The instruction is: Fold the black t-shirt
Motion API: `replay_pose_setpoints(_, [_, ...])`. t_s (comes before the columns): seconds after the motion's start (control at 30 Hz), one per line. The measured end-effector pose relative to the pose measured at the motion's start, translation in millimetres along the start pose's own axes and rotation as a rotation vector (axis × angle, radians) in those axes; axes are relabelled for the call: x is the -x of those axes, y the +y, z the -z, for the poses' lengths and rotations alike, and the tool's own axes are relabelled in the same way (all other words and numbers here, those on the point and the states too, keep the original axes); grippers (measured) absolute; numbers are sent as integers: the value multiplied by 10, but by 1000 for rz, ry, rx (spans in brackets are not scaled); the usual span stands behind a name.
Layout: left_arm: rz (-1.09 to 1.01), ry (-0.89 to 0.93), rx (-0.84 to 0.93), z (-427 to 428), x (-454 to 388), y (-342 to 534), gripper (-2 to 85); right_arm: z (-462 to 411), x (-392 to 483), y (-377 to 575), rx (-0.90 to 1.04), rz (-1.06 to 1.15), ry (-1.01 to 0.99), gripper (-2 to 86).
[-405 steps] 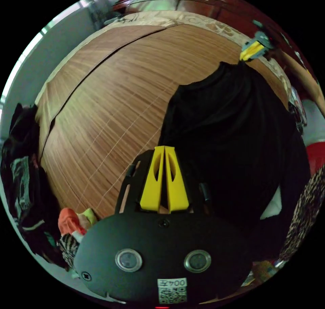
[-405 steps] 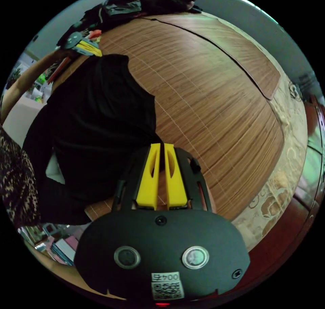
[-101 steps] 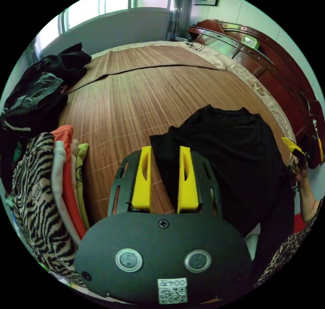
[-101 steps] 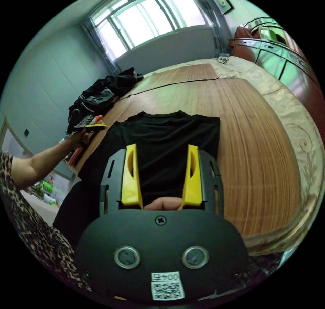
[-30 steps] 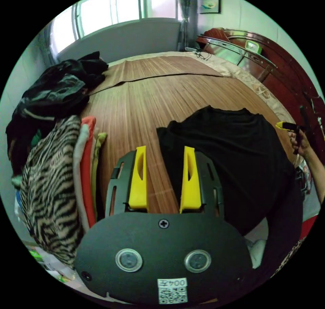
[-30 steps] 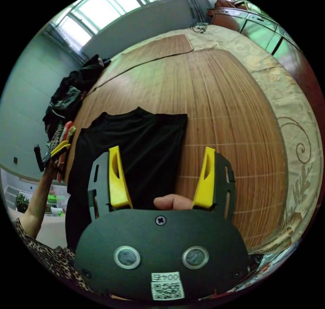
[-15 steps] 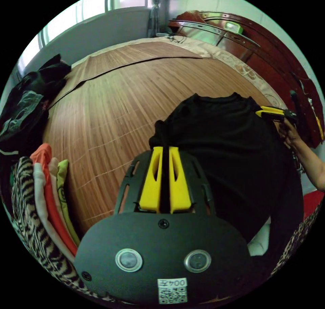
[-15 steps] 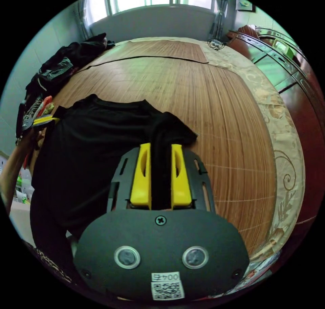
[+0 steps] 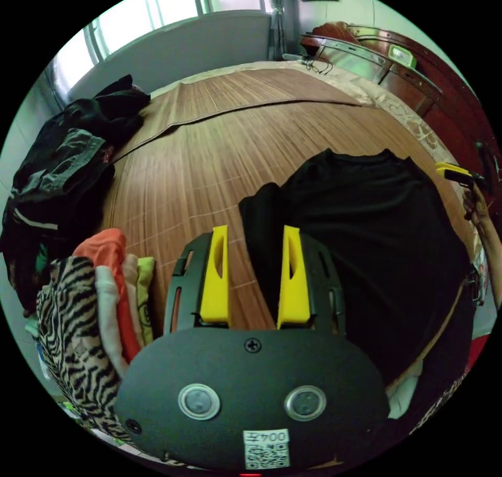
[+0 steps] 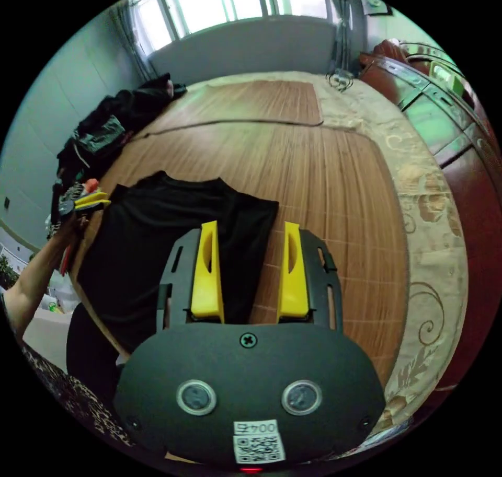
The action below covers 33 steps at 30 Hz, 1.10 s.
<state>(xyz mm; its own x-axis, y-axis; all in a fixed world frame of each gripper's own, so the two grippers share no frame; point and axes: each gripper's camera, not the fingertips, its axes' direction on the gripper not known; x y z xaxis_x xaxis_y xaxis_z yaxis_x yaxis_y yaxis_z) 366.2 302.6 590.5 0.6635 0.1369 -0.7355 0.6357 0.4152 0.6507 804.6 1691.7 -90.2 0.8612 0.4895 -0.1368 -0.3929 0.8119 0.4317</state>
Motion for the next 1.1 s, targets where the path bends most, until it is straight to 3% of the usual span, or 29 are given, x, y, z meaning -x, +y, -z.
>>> replay_pose_setpoints(0.17, [-43, -15, -269, 1120, -176, 1053, 119, 1484, 413, 1414, -394, -37, 147, 199])
replay_pose_setpoints(0.27, [-37, -75, -419, 1649, -612, 1966, 91, 1799, 628, 2390, -562, -66, 79, 178])
replay_pose_setpoints(0.3, [-21, -32, -431, 1701, -738, 2292, 73, 1795, 654, 2541, -562, -72, 63, 147])
replay_pose_setpoints(0.4, [69, 104, -197, 1521, -927, 2821, 28, 1591, 738, 2980, -351, -68, -36, 22])
replay_pose_setpoints(0.5, [50, -46, -250, 1593, -1196, 3092, 24, 1601, 799, 3264, -365, -117, 2, 13])
replay_pose_setpoints(0.57, [53, -53, -252, 1623, -1208, 3083, 27, 1715, 790, 3398, -460, -121, -29, 76])
replay_pose_setpoints(0.6, [61, -11, -255, 1622, -1165, 3066, 34, 1732, 775, 3416, -486, -125, -43, 131])
replay_pose_setpoints(0.63, [73, 22, -245, 1606, -1115, 3046, 43, 1734, 724, 3429, -499, -158, -74, 241])
replay_pose_setpoints(0.67, [81, 33, -239, 1593, -1089, 3036, 54, 1706, 660, 3411, -451, -194, -108, 258])
replay_pose_setpoints(0.77, [139, 9, -202, 1524, -991, 2993, 106, 1576, 551, 3347, -329, -221, -106, 268])
replay_pose_setpoints(0.9, [72, -60, -246, 1513, -985, 2978, 146, 1466, 531, 3303, -307, -90, 11, 246])
replay_pose_setpoints(1.1, [31, 5, -175, 1309, -821, 2787, 172, 1306, 270, 3088, -154, 28, -126, 269])
